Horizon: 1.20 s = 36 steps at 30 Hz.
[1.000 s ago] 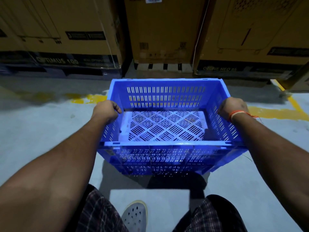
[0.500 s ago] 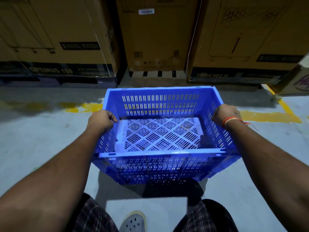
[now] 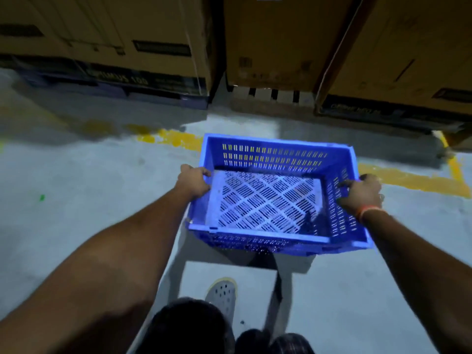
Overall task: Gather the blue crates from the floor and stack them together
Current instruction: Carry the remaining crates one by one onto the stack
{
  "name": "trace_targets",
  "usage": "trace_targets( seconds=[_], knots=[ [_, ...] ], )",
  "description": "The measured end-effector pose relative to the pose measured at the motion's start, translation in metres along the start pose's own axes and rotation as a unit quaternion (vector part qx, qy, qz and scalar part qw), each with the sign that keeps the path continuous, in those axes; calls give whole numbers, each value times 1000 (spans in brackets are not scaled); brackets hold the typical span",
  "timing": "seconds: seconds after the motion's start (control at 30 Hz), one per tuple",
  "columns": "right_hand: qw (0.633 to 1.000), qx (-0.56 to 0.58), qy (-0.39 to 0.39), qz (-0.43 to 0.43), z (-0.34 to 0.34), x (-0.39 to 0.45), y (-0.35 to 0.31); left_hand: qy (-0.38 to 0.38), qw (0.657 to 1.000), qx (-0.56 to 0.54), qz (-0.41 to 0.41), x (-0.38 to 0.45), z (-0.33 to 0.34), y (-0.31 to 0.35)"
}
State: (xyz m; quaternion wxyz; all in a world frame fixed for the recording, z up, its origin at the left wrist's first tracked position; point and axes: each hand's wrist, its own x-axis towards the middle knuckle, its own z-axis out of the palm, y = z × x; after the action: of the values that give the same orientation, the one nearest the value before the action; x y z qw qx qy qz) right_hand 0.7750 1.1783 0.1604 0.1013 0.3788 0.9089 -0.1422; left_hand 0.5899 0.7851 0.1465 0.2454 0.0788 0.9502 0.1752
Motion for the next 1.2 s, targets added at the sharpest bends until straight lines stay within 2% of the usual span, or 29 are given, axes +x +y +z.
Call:
trace_targets(
  seconds=[0.07,0.13,0.3,0.4,0.5,0.73,0.93,1.13,1.2],
  knots=[
    [997,51,-43,-44,-23,-38,-27,14,999,-38,-7,-35,-24,3],
    [989,81,-100,-74,-45,-81,-50,-14,998,-65,1,-91,-55,9],
    [960,171,-174,-135,-116,-213,-116,-29,984,-169,-55,-253,-133,7],
    [943,203,-205,-167,-162,-293,-159,3,967,-237,-95,-343,-173,-7],
    [933,208,-232,-182,-180,-348,-193,32,954,-274,-117,-407,-199,-44],
    [906,123,-294,-279,-156,-430,-314,154,891,-375,-205,-488,-242,-165],
    [845,57,-333,-414,-123,-509,-465,246,829,-416,-281,-562,-277,-288],
    [787,31,-393,-475,-91,-581,-595,315,760,-430,-372,-612,-308,-387],
    [770,17,-398,-497,-76,-593,-641,319,748,-432,-389,-617,-316,-415]
  ],
)
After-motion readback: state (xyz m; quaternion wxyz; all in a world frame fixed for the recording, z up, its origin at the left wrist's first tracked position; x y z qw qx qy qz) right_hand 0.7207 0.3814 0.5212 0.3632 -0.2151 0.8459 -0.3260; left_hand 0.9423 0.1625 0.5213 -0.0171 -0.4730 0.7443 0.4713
